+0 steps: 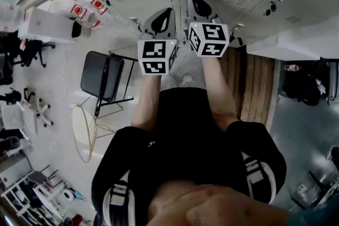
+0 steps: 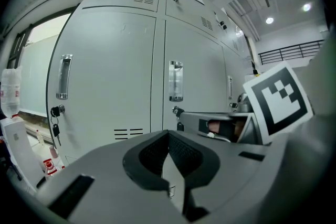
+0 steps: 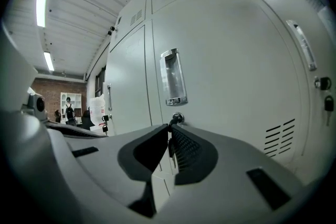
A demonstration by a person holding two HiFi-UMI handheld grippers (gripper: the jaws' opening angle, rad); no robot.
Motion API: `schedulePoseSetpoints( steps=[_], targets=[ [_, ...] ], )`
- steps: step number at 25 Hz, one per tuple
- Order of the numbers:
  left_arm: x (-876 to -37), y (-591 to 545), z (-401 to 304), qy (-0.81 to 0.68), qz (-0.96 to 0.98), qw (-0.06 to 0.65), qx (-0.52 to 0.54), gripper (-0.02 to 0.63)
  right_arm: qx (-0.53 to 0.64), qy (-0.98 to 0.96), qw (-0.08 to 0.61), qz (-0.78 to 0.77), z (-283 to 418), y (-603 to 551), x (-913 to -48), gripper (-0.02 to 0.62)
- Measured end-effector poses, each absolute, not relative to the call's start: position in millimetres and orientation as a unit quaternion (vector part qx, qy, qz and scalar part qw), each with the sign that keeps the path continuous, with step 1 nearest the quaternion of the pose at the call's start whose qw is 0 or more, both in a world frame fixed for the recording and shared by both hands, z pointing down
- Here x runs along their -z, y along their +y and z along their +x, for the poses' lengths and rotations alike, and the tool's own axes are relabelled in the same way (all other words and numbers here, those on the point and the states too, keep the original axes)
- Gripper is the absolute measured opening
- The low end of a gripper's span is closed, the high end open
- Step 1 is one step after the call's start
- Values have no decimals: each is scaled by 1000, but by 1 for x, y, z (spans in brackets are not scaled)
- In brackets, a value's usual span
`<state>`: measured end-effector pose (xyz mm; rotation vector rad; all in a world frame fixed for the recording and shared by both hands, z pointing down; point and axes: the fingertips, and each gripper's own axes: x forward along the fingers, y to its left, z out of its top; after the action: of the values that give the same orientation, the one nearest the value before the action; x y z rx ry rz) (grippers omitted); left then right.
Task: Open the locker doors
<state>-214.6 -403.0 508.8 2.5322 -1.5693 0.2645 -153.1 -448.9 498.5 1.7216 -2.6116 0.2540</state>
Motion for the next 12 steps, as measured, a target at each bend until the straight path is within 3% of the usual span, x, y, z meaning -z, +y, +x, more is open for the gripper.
schedulePoseSetpoints(
  steps=[12],
  targets=[
    [-507,-401,-214,-527,843,70,-89,9,-172,-834,-100,515,-149,-449,-500,29]
  ],
)
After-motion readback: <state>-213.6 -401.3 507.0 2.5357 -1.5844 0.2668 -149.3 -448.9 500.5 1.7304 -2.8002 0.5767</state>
